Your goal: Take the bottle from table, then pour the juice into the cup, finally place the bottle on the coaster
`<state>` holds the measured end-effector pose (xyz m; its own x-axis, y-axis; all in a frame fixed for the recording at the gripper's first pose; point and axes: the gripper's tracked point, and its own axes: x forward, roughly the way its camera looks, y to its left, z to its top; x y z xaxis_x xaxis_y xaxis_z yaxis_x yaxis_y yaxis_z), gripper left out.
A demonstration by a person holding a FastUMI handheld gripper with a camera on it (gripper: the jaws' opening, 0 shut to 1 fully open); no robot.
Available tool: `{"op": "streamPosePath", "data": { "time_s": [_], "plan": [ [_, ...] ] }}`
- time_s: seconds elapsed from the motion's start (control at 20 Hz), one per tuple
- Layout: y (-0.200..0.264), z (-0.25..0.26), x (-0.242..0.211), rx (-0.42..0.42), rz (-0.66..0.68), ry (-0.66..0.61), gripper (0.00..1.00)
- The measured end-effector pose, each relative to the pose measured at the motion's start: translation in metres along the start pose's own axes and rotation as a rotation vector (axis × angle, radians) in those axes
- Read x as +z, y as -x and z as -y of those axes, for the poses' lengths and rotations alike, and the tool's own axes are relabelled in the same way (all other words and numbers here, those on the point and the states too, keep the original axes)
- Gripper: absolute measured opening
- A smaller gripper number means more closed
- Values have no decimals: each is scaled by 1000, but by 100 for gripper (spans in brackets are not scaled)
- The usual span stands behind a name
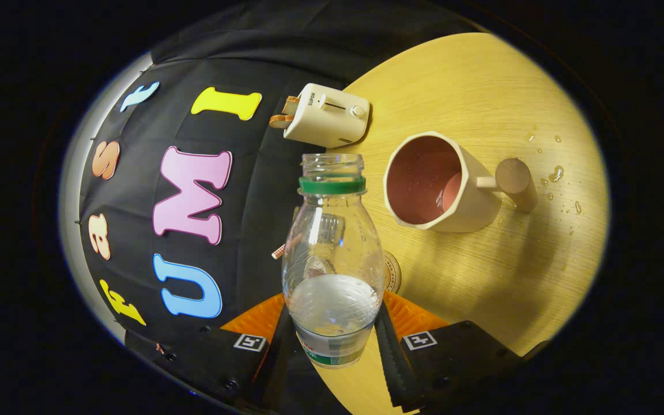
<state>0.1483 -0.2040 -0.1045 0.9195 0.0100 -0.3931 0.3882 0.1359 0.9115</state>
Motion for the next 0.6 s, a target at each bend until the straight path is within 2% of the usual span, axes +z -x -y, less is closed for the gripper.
{"op": "streamPosePath", "data": {
  "time_s": [0.6],
  "plan": [
    [-20,6,3,-68,-18,-260,71]
  ]
}}
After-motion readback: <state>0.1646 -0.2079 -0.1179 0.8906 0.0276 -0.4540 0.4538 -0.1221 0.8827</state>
